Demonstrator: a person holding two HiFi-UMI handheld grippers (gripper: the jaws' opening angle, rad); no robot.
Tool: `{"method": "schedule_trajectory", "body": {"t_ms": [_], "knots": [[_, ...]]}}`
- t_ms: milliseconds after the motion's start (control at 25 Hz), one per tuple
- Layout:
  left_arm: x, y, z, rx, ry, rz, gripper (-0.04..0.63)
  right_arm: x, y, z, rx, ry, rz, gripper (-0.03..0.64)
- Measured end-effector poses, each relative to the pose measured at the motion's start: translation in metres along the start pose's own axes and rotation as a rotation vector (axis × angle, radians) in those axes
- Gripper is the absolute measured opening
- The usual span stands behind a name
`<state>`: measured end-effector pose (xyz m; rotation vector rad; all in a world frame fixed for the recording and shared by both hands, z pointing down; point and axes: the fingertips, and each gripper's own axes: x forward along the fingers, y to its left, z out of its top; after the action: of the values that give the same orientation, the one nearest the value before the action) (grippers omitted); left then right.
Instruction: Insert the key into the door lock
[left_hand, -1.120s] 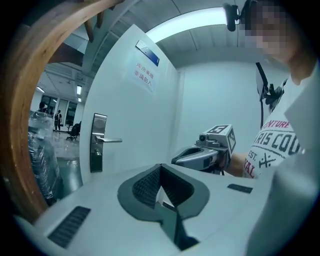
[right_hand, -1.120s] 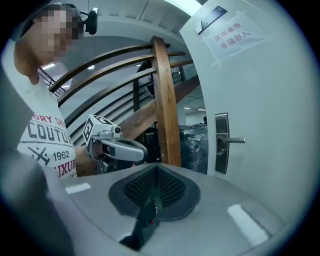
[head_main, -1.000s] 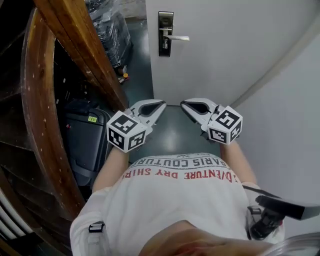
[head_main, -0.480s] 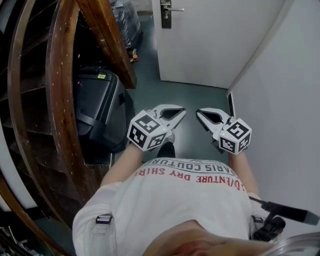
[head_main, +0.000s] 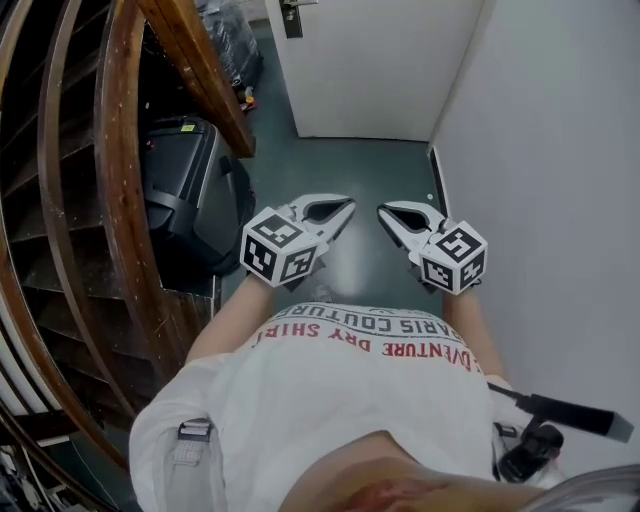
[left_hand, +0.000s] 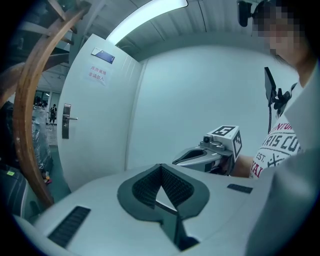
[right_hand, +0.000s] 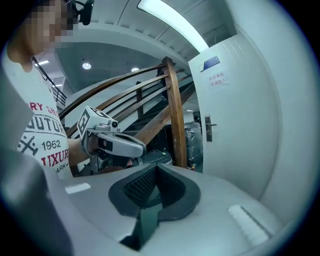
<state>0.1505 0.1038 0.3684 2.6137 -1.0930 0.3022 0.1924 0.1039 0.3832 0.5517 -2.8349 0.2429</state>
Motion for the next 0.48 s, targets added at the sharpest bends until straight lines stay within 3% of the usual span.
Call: {"method": "schedule_trajectory", "body": {"t_ms": [240, 480], "knots": [[-0.004, -0.034, 0.002, 0.036, 0.021, 0.013, 0.002, -0.032, 0.014, -0.004, 0.01, -0.02, -0.006, 0.002], [0.0, -0.041, 0.0, 0.056, 0.066, -0.008, 0.002, -0.038, 0.015, 0.007, -0.013, -0.036, -0.01, 0.002]]}}
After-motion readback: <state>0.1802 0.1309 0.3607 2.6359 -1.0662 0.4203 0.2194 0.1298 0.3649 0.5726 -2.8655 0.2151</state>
